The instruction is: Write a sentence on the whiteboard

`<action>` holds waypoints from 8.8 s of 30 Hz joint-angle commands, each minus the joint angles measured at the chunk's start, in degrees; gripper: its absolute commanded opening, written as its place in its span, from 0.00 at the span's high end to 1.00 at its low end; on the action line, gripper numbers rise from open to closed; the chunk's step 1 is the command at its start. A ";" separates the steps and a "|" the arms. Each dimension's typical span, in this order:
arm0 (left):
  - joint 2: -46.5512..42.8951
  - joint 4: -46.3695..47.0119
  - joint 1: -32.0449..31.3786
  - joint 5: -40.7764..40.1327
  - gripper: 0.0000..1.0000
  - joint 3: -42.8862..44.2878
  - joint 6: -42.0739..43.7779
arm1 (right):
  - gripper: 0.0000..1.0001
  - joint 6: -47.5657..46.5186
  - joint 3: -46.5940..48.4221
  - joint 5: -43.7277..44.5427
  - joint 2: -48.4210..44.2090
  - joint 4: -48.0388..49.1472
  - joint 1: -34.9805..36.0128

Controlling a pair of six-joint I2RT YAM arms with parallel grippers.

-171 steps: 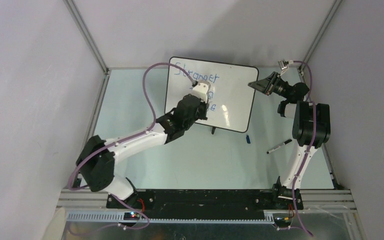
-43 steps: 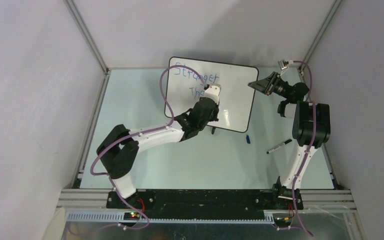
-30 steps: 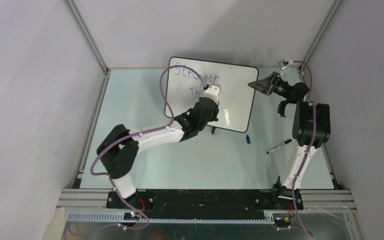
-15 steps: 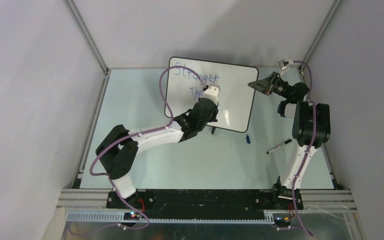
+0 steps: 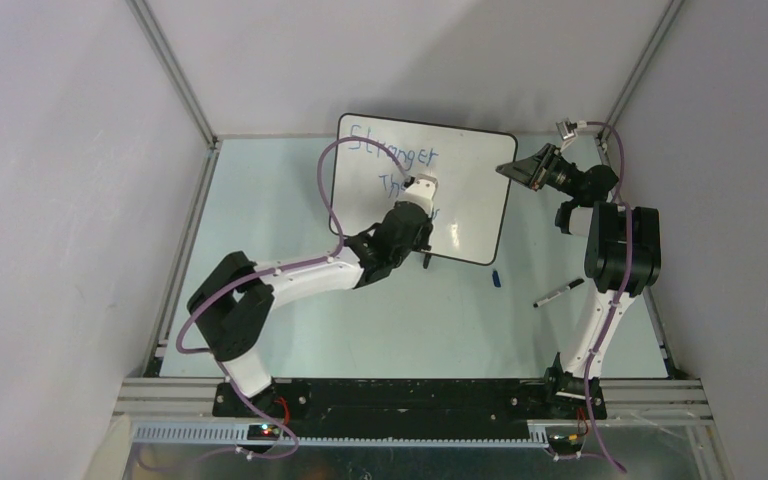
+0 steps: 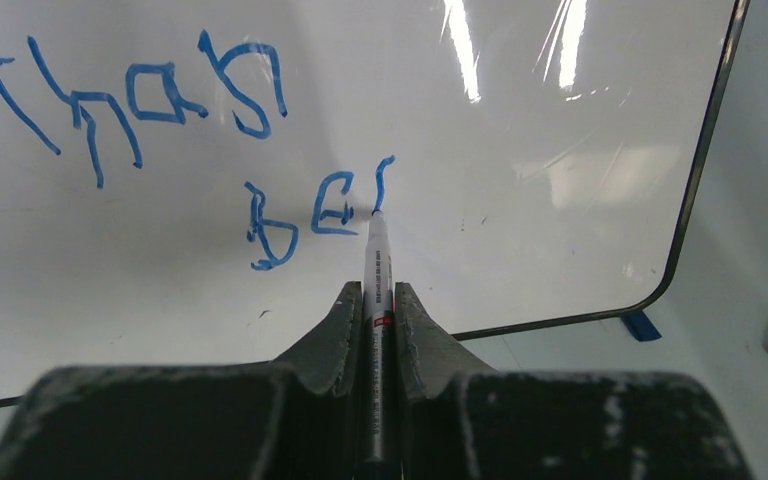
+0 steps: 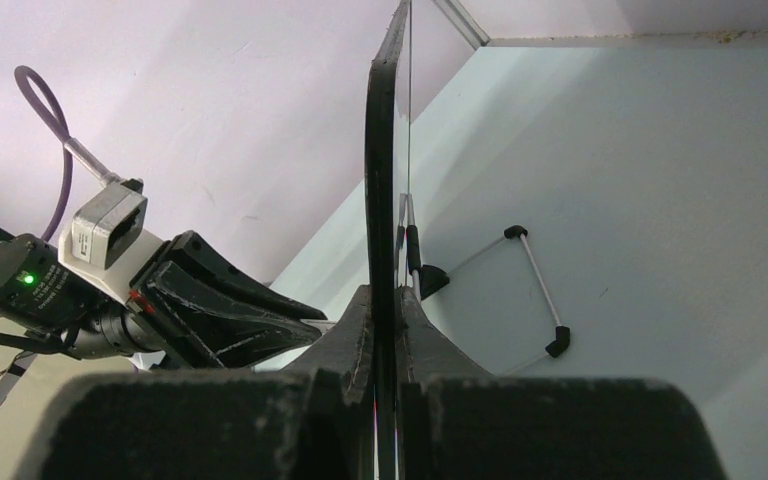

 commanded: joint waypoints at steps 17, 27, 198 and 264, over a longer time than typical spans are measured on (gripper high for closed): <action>-4.26 -1.05 -0.08 4.42 1.00 -2.41 2.01 | 1.00 3.25 0.58 0.52 -3.93 2.53 0.07; -6.67 -1.47 -0.11 3.49 1.00 -1.80 1.93 | 1.00 3.23 0.58 0.54 -4.01 2.50 0.11; -0.03 6.29 -4.53 -3.92 1.00 -1.21 -4.88 | 1.00 3.45 0.54 0.47 -4.24 2.50 -0.15; 3.48 3.62 -4.76 -4.36 1.00 4.43 -2.40 | 1.00 3.66 0.53 0.31 -4.46 2.52 -0.24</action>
